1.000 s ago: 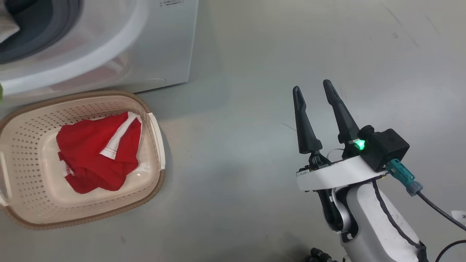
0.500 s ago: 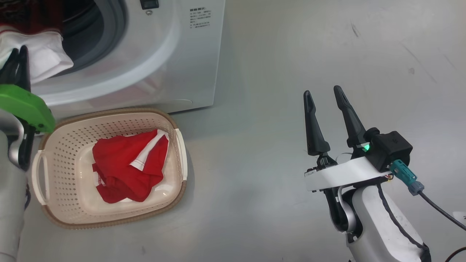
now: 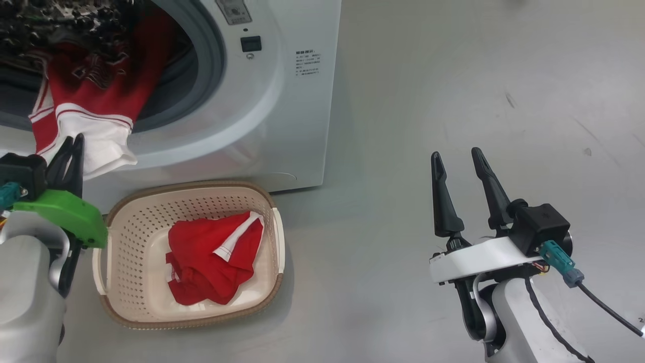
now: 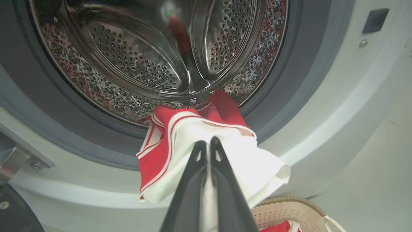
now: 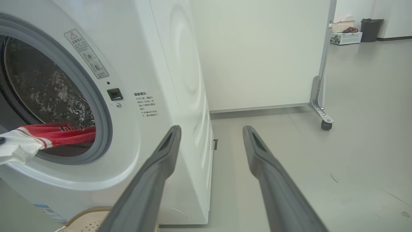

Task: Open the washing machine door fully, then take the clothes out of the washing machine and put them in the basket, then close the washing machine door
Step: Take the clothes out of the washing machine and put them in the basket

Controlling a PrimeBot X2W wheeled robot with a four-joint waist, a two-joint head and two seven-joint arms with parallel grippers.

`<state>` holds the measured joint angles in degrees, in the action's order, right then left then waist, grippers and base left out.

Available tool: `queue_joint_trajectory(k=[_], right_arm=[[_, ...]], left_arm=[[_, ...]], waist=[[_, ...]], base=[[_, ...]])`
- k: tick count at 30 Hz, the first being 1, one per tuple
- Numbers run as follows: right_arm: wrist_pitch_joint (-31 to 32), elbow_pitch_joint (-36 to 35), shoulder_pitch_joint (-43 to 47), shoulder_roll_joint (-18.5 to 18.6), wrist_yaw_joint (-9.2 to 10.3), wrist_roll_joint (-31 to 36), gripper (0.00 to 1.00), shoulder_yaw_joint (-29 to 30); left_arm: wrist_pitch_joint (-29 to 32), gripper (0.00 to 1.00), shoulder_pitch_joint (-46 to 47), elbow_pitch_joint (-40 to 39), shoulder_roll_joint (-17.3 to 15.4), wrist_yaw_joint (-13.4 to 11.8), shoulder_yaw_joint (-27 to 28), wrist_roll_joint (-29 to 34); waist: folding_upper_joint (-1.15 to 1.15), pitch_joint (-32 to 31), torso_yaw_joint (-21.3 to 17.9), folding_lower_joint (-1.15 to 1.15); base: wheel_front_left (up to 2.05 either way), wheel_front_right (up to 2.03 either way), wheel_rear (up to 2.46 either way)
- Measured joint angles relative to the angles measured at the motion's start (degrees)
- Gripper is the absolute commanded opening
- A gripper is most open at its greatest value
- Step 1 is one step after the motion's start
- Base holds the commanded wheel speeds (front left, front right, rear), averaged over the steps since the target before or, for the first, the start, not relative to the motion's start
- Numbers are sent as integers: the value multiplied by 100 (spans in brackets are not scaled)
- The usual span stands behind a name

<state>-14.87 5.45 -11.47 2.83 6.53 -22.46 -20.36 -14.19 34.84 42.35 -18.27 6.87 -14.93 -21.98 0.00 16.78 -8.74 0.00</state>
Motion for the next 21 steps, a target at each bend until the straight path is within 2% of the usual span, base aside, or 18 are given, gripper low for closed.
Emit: queue_joint_trajectory(k=[7,21], right_arm=[[0,14,161,0,-58,0,100,47],[0,13,251,0,-143,0,100,57]], left_arm=[[-25,0,-190,-664,74,0,65,32],[-26,0,-346,-3188,119,-63,1012,301]], waist=[[0,-294,183,0],[0,-519,355,0]], base=[[0,0,0],[0,0,0]])
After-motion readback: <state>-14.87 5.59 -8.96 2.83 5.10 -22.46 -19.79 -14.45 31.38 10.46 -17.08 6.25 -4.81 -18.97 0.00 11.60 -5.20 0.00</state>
